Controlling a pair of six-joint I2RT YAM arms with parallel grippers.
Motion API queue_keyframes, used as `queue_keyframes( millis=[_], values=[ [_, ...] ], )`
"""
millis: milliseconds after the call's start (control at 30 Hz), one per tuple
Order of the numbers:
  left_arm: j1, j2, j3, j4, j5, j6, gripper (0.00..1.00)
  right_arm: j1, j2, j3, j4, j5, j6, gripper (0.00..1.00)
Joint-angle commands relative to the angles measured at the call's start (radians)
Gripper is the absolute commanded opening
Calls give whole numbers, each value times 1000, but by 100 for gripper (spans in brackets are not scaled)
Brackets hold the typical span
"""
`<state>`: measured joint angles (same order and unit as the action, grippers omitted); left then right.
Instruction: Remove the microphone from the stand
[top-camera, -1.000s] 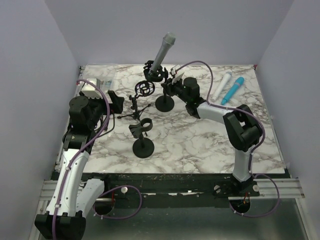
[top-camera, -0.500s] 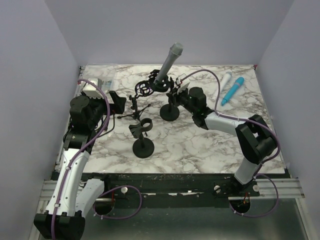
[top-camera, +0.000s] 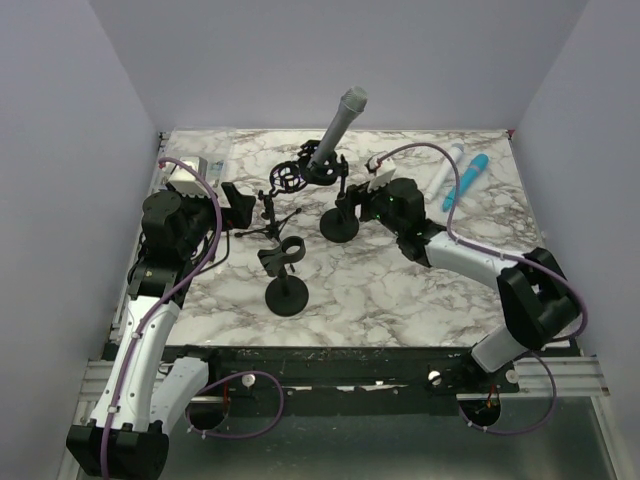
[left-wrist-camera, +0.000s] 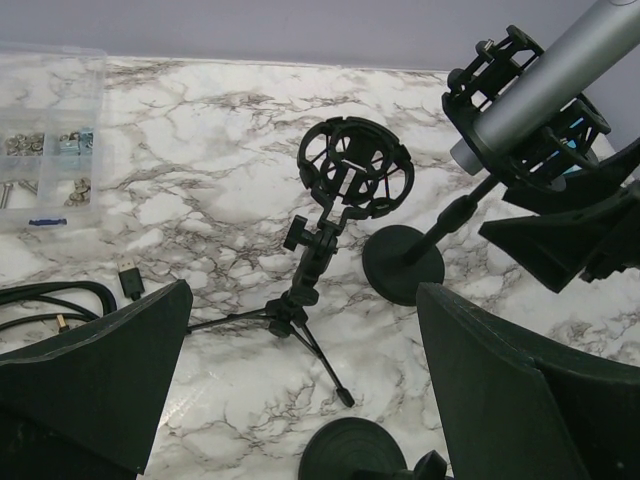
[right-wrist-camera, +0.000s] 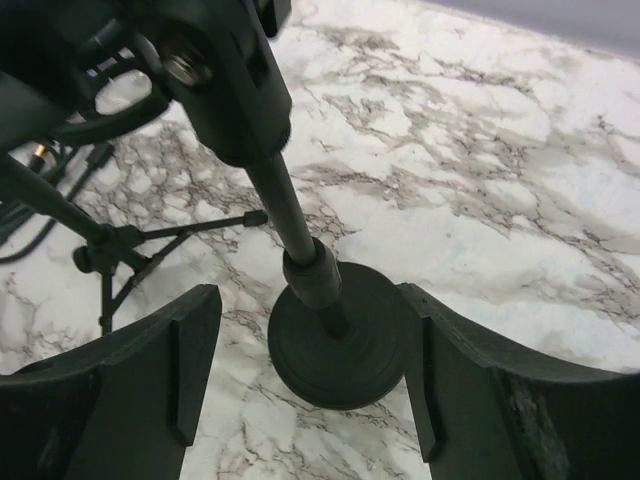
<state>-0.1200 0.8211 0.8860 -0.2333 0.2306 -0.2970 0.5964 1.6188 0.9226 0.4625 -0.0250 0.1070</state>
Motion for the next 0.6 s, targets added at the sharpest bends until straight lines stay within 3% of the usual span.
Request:
queue_keyframes(
  millis=[0,233,567],
  values=[
    [-8,-10,7,10,26,-3,99,6,-132,-39,-62,71,89,78],
    [-12,-2,11,8,30,-1,99,7,-243,20,-124,58,267,82],
    [-12,-3,10,8,32,4,99,6,-159,248,-124,-4,478,80]
  ],
)
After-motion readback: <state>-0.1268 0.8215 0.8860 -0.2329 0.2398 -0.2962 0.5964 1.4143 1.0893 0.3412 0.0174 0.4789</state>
